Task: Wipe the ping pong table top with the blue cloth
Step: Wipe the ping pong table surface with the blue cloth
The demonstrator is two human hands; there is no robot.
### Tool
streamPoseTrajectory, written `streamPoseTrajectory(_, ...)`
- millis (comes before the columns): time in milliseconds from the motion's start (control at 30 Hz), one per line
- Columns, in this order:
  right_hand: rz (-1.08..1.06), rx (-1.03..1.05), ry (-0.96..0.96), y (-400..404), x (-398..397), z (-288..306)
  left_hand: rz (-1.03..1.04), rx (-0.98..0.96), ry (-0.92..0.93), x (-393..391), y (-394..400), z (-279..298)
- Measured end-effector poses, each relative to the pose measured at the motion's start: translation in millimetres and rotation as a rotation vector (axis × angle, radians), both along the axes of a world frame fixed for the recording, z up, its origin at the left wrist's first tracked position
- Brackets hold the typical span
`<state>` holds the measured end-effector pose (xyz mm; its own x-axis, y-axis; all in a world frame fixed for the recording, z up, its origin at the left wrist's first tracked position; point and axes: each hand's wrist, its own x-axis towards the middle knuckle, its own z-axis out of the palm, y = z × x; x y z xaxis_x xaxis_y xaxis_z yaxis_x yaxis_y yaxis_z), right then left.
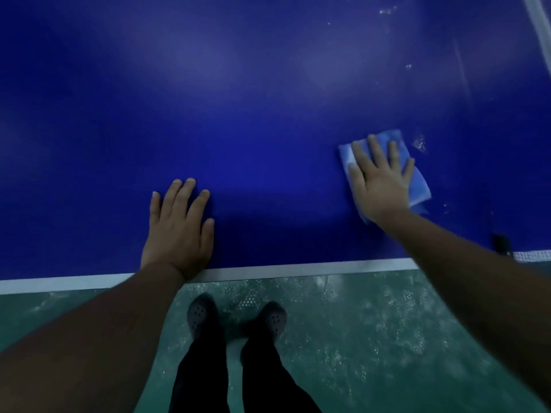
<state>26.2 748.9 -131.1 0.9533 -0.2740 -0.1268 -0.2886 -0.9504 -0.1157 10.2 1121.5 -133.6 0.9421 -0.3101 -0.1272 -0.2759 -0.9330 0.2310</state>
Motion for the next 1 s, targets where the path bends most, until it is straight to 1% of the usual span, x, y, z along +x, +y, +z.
streamPoseTrajectory(33,-0.055,-0.035,-0.009,20.2,-6.6,-2.9,0.001,-0.011,0.005,1.1,0.0,0.1)
streamPoseTrajectory(67,0.003,-0.062,-0.035,42.9,-18.3,-6.6,0.001,-0.021,0.007,1.7,-0.2,0.3)
streamPoseTrajectory(100,0.165,-0.043,-0.065,65.5,-33.8,-10.4,0.001,-0.027,0.007,1.6,-0.5,0.6)
streamPoseTrajectory(167,0.638,0.004,-0.092,94.0,-67.1,-18.3,0.002,-0.027,0.008,1.9,-0.4,1.5)
streamPoseTrajectory(200,0.852,0.013,-0.076,91.7,-69.1,-18.4,-0.004,-0.02,0.015,1.6,-0.1,1.4)
streamPoseTrajectory(233,1.011,0.015,-0.039,80.4,-54.9,-13.9,-0.014,-0.007,0.023,1.4,-0.3,1.2)
streamPoseTrajectory(267,1.099,-0.009,-0.022,68.2,-31.8,-10.9,-0.02,0.009,0.028,0.5,0.2,0.7)
streamPoseTrajectory(300,1.107,-0.047,-0.031,56.9,-3.7,-10.0,-0.021,0.026,0.029,0.5,0.6,0.1)
streamPoseTrajectory(333,1.037,-0.082,-0.037,47.0,27.1,-8.5,-0.023,0.039,0.03,0.7,0.6,-0.4)
streamPoseTrajectory(400,0.766,-0.091,0.003,29.7,80.7,-6.4,-0.027,0.052,0.035,1.1,0.3,-0.1)
streamPoseTrajectory(433,0.608,-0.052,0.012,25.4,97.9,-5.3,-0.027,0.053,0.037,0.7,0.3,0.0)
streamPoseTrajectory(500,0.337,0.028,-0.007,35.4,106.7,-4.7,-0.026,0.045,0.042,0.1,0.6,0.3)
streamPoseTrajectory(533,0.275,0.024,-0.034,48.5,99.4,-5.4,-0.023,0.036,0.046,0.6,0.2,0.5)
streamPoseTrajectory(567,0.3,0.007,-0.069,63.7,83.9,-8.1,-0.018,0.027,0.048,1.0,-0.2,0.9)
streamPoseTrajectory(600,0.414,0.008,-0.093,79.2,62.1,-10.4,-0.015,0.02,0.049,1.5,-0.5,1.3)
streamPoseTrajectory(667,0.75,0.03,-0.099,98.8,10.1,-14.5,-0.012,0.007,0.043,2.0,-0.9,2.3)
streamPoseTrajectory(700,0.906,0.03,-0.086,95.4,-4.7,-14.7,-0.011,-0.003,0.038,2.5,-1.0,3.1)
streamPoseTrajectory(733,1.028,0.032,-0.064,85.2,-4.8,-12.4,-0.007,-0.014,0.034,2.9,-0.7,4.1)
streamPoseTrajectory(767,1.105,0.029,-0.05,73.5,5.3,-9.4,0.0,-0.024,0.031,3.6,-0.7,5.0)
streamPoseTrajectory(800,1.125,0.017,-0.049,63.6,20.5,-6.9,0.012,-0.033,0.027,5.2,-1.2,6.5)
streamPoseTrajectory(833,1.088,0.011,-0.037,56.8,37.4,-3.9,0.028,-0.041,0.022,7.8,-2.1,8.1)
streamPoseTrajectory(933,0.845,0.032,0.017,57.6,69.4,3.7,0.066,-0.063,0.017,25.2,-7.3,14.2)
streamPoseTrajectory(1000,0.777,0.02,-0.011,67.2,67.8,-0.6,0.083,-0.092,0.02,46.0,-12.7,17.8)
